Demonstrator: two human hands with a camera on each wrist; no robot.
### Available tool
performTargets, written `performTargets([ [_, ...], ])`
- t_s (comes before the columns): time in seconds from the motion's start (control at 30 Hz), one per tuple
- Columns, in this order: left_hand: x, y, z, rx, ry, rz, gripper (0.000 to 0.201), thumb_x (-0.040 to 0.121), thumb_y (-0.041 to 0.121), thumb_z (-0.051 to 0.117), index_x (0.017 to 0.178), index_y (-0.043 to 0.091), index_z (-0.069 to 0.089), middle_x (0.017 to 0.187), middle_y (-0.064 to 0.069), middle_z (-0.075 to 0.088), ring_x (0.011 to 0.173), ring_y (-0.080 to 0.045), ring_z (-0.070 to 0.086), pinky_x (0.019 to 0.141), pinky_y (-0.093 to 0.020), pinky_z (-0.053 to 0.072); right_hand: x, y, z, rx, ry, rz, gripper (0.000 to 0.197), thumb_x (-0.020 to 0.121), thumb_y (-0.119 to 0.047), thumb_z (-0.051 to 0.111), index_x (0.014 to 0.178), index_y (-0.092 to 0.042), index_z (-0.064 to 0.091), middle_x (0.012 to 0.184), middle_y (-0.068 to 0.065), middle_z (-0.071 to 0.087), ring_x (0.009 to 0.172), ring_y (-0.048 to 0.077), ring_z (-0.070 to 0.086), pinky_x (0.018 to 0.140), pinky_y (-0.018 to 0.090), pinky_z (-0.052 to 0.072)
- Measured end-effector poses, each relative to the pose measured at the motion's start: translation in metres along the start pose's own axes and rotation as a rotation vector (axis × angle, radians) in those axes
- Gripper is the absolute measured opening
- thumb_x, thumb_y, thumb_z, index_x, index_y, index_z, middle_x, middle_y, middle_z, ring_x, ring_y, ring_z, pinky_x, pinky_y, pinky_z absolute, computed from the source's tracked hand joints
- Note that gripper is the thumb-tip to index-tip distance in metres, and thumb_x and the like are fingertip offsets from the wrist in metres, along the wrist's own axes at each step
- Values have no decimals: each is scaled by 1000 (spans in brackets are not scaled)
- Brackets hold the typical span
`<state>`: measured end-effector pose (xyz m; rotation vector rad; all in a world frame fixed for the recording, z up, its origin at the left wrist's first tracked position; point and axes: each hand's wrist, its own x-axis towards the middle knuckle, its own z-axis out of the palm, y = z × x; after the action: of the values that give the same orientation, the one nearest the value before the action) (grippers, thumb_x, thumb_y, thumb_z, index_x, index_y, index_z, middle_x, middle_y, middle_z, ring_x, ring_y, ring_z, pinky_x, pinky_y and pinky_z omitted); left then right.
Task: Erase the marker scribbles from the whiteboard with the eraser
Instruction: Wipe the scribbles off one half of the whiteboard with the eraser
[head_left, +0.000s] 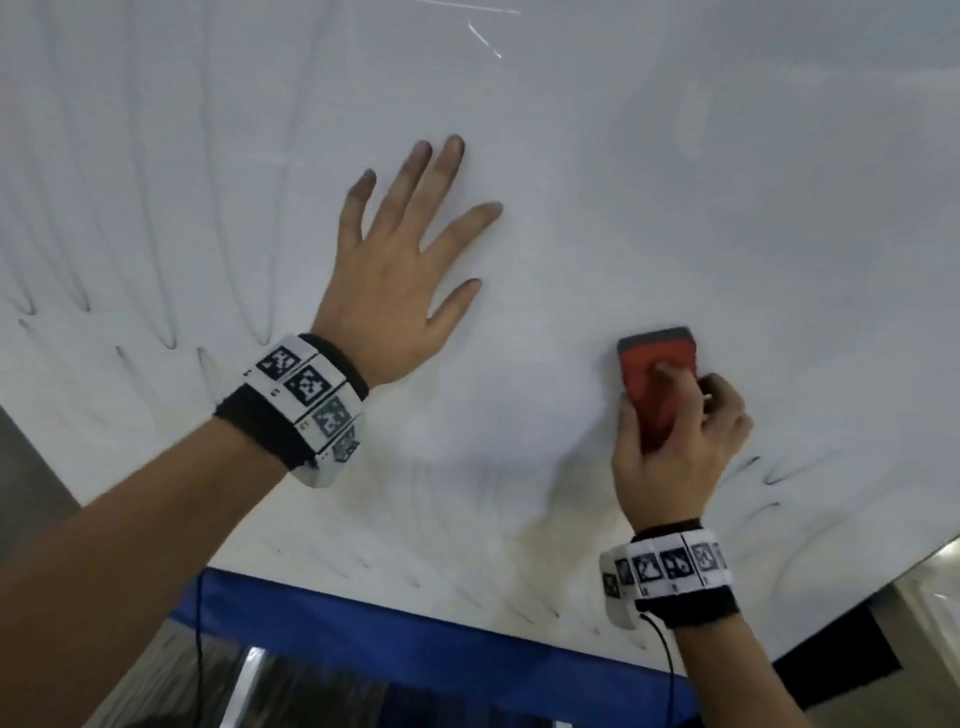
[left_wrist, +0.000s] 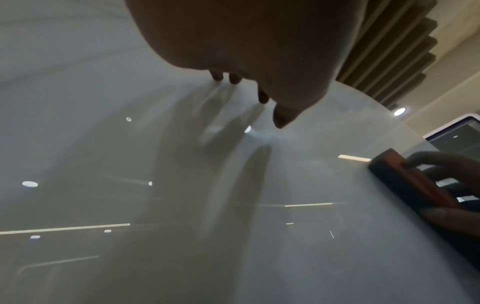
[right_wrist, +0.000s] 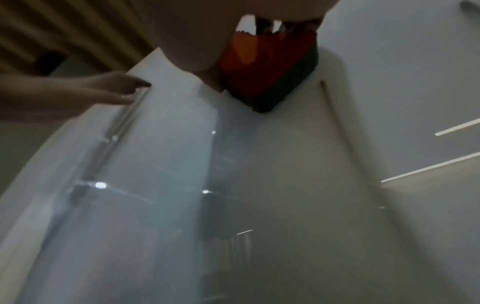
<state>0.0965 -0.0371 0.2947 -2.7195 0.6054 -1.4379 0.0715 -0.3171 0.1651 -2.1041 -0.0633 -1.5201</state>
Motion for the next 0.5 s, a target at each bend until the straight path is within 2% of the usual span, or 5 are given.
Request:
performTargets([
  [0.1,1,12,7,15,11,-67,52,105,36,43,156,31,34,170,-12,15,158,-29,14,125,-56,13,-34,-27,33,38,-11,63,43,85,-14,75,125,-20,62,127,24,53,106,41,49,97,49,41],
  [0.23,1,13,7,35,37,-74,55,105,33,46,157,31,32,169,-11,16,158,-28,17,124,-57,14,-97,-45,64,-58,-417,-492,52,74,-9,79,119,-34,68,127,8,53,104,33,49,91,48,41],
  [0.3,-1,6,6,59,42,-55,55,105,34,45,158,32,31,170,-10,16,157,-26,17,123,-58,15,-87,-28,57,-75,-440,-564,55,72,-8,81,118,-35,69,126,7,51,104,32,49,90,47,39],
  [0.37,-2,3,6,73,35,-47,55,105,35,44,159,32,29,170,-9,16,157,-25,18,123,-59,16,-64,-6,36,-84,-338,-439,52,77,-13,79,122,-34,63,127,11,49,106,35,49,91,48,40],
  [0.5,-6,15,11,21,29,-116,57,105,38,45,159,30,29,170,-11,13,158,-27,15,123,-58,13,-11,59,-23,-26,89,110,48,88,-16,73,133,-23,55,132,24,47,114,40,46,102,45,39],
])
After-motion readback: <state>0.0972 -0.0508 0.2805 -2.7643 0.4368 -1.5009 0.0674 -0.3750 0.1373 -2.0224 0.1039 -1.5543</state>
